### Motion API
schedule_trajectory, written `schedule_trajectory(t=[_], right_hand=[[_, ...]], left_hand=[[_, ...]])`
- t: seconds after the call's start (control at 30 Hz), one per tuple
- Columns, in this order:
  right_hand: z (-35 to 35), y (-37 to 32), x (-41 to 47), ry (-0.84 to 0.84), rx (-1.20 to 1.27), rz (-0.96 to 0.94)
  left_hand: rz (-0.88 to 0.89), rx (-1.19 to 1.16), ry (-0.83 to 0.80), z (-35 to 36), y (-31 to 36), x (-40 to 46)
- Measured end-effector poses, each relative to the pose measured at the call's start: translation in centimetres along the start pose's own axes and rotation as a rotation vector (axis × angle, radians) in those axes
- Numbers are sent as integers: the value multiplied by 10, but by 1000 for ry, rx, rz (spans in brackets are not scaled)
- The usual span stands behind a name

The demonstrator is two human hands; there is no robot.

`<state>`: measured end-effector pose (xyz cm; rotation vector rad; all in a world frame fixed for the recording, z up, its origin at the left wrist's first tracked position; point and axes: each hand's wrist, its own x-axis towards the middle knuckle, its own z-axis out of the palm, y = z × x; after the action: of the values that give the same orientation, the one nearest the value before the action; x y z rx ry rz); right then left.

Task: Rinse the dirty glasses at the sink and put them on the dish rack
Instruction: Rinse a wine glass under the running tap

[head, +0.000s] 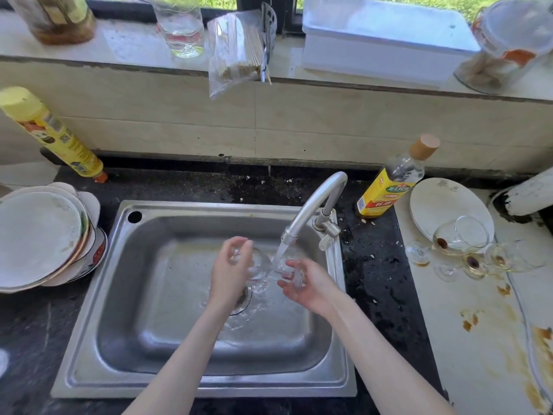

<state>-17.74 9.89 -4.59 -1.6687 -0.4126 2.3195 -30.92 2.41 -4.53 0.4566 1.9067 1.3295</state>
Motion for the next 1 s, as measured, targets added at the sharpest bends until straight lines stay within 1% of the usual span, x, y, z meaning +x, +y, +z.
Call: schedule_trajectory(t=[0.03, 0.07, 0.1, 0.2, 0.27, 0.33, 0.4, 0.47, 0.53, 0.57, 0.67, 0.77, 0.87, 1.0], right_hand=[[-2, 5, 4, 37, 52, 13], [-4, 9, 9, 51, 84, 23], [-8, 12, 12, 43, 90, 32], [-20, 17, 15, 18, 40, 67], [-29, 18, 18, 13, 9, 66], [-35, 17, 21, -14, 69, 60], [-36, 16, 23, -51, 109, 55], [-31, 10, 20, -74, 95, 42], [-27, 2, 17, -28, 75, 9], [-27, -3, 19, 9, 99, -13], [-31, -18, 30, 69, 300, -48], [-35, -30, 33, 64, 419, -44], [-34, -35, 30, 62, 423, -53], [-33, -35, 33, 94, 399, -50]], left_hand=[[135, 105, -49, 3, 2, -4], [232, 169, -117, 5, 2, -7], [275, 205, -200, 7, 4, -11], [303, 269, -452, 7, 4, -15], [319, 258, -559, 7, 3, -15], [305, 176, -557, 9, 1, -14], [303, 142, -489, 11, 1, -16], [349, 173, -415, 14, 3, -18], [408, 223, -381, 15, 6, -20], [435, 244, -375, 15, 6, -19], [485, 320, -365, 15, 7, -17], [527, 394, -349, 15, 9, -17], [565, 436, -350, 15, 11, -17], [554, 446, -370, 15, 15, -19]])
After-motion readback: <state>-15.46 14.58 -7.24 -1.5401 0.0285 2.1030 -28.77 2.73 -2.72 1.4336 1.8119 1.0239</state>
